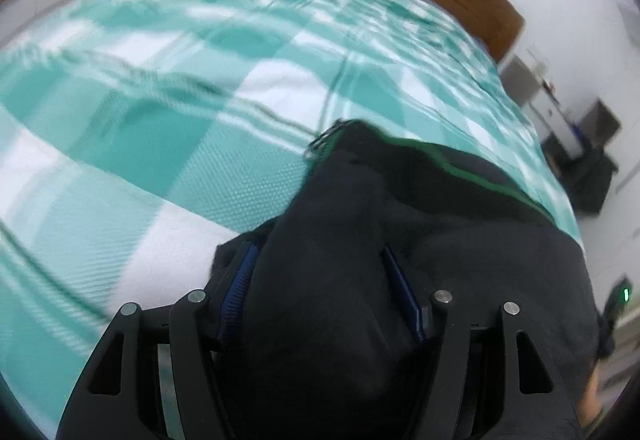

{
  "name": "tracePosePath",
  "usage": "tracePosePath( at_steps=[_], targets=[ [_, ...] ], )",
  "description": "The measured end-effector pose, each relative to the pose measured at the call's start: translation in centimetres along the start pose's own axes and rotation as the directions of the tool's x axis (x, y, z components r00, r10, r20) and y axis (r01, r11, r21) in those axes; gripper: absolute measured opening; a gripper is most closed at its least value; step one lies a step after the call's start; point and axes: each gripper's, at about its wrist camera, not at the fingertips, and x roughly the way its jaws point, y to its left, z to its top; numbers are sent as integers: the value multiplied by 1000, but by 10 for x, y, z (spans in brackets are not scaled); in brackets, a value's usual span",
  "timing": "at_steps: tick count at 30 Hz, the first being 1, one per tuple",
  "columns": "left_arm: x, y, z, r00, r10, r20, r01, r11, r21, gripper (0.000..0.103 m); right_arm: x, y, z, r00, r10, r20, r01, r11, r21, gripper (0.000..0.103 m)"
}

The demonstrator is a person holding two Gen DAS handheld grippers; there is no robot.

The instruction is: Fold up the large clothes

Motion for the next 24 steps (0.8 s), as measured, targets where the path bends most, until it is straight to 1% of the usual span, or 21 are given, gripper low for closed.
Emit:
tracePosePath(
  at_steps=[1, 2, 3, 4, 5, 6, 7, 8, 9, 11, 12, 13, 14, 15, 16, 17, 18, 20, 24],
  targets=[
    [-19, -6, -1, 1000, -18, 24, 17, 1000, 24, 66, 0, 0, 0, 1000, 1, 1, -1, 1000, 1, 50],
    [-42, -16, -2, 998, -34, 58, 31, 998, 52, 71, 0, -1, 0, 1000, 3, 1, -3, 1000, 2, 50],
    [-55, -22, -2, 996, -41, 79, 36, 997, 70, 75, 0, 0, 0, 1000, 4, 1, -4, 1000, 3, 50],
    [-72, -36, -2, 993, -63, 104, 53, 994, 101, 80, 0, -1, 0, 1000, 4, 1, -4, 1000, 2, 50],
    [-86, -55, -1, 987, -110, 115, 94, 986, 140, 84, 0, -1, 0, 1000, 5, 1, -5, 1000, 3, 50],
    [-91, -68, -1, 984, -140, 110, 120, 979, 165, 88, 1, 0, 0, 1000, 5, 1, -5, 1000, 3, 50],
    [-93, -90, 0, 980, -179, 89, 157, 966, 207, 88, 0, 0, 0, 1000, 4, 1, -4, 1000, 3, 50],
    [-90, -114, -1, 977, -204, 62, 182, 950, 252, 88, 0, 0, 0, 1000, 4, 1, -4, 1000, 3, 50],
    [-85, -132, -3, 975, -215, 47, 193, 938, 289, 89, 0, -1, 0, 1000, 4, 1, -4, 1000, 3, 50],
    [-66, -169, -11, 978, -205, 21, 184, 911, 368, 91, 1, -1, 0, 1000, 6, 1, -6, 1000, 5, 50],
    [-48, -184, -14, 982, -187, -10, 176, 899, 401, 91, 1, -1, 0, 1000, 8, 0, -8, 1000, 6, 50],
    [-25, -195, -16, 987, -154, -54, 163, 899, 407, 91, 1, -1, 0, 1000, 8, 0, -8, 1000, 6, 50],
    [-1, -199, -18, 989, -119, -93, 146, 913, 382, 91, 1, -1, 0, 1000, 9, 0, -9, 1000, 6, 50],
    [20, -198, -20, 986, -95, -133, 138, 924, 357, 91, 1, -2, 0, 1000, 9, 0, -9, 1000, 6, 50],
    [37, -195, -23, 984, -82, -159, 133, 929, 344, 92, 1, -2, 0, 1000, 10, 1, -10, 1000, 7, 50],
    [49, -192, -26, 983, -86, -161, 138, 929, 343, 94, 0, -2, 0, 1000, 16, 2, -16, 1000, 11, 50],
    [56, -188, -32, 984, -95, -149, 142, 926, 350, 94, 0, -3, 0, 1000, 24, 4, -24, 1000, 17, 50],
    [63, -187, -37, 985, -95, -143, 141, 923, 358, 94, 0, -4, 1, 999, 35, 6, -35, 999, 24, 51],
    [77, -192, -42, 990, -50, -129, 97, 915, 391, 95, 2, -1, 1, 1000, 23, 4, -23, 1000, 16, 51]
  ],
)
